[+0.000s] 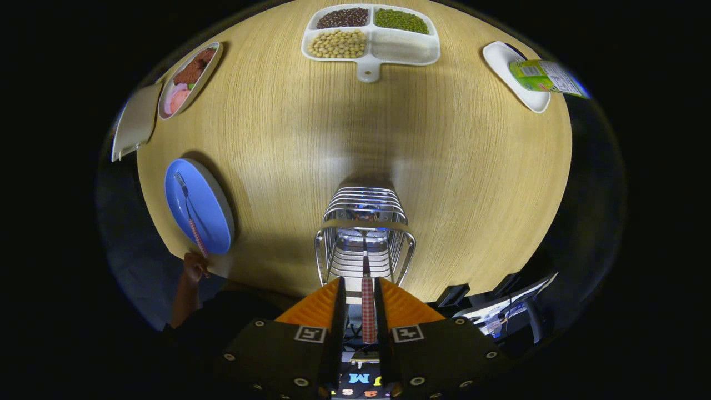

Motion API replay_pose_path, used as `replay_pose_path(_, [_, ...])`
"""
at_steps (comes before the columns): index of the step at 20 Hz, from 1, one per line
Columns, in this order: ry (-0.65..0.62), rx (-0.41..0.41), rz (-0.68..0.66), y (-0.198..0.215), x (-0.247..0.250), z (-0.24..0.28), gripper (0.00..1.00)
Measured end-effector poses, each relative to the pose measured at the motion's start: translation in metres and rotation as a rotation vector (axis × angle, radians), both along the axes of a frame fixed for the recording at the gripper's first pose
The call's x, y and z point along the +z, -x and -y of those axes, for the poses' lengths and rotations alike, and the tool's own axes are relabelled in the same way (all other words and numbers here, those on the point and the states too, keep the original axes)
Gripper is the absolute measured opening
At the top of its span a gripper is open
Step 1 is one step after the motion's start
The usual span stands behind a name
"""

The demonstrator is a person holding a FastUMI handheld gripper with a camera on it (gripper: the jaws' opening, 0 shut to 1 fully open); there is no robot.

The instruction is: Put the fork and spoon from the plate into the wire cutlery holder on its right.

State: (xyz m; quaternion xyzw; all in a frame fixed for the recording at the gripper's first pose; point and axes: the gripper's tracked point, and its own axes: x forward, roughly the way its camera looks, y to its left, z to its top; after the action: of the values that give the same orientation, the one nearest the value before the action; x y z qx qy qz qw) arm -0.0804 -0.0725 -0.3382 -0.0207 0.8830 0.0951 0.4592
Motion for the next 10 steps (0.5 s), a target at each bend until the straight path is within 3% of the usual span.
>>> replay_pose_path(5, [-0.065, -0.061, 0.171, -0.015, 0.014, -0.016, 0.41])
replay_pose_path(7, [-0.116, -0.066, 0.230, -0.016, 0.026, -0.028, 0.51])
replay_pose_path(10, [-0.165, -0.113, 0.295, -0.015, 0.040, -0.049, 0.76])
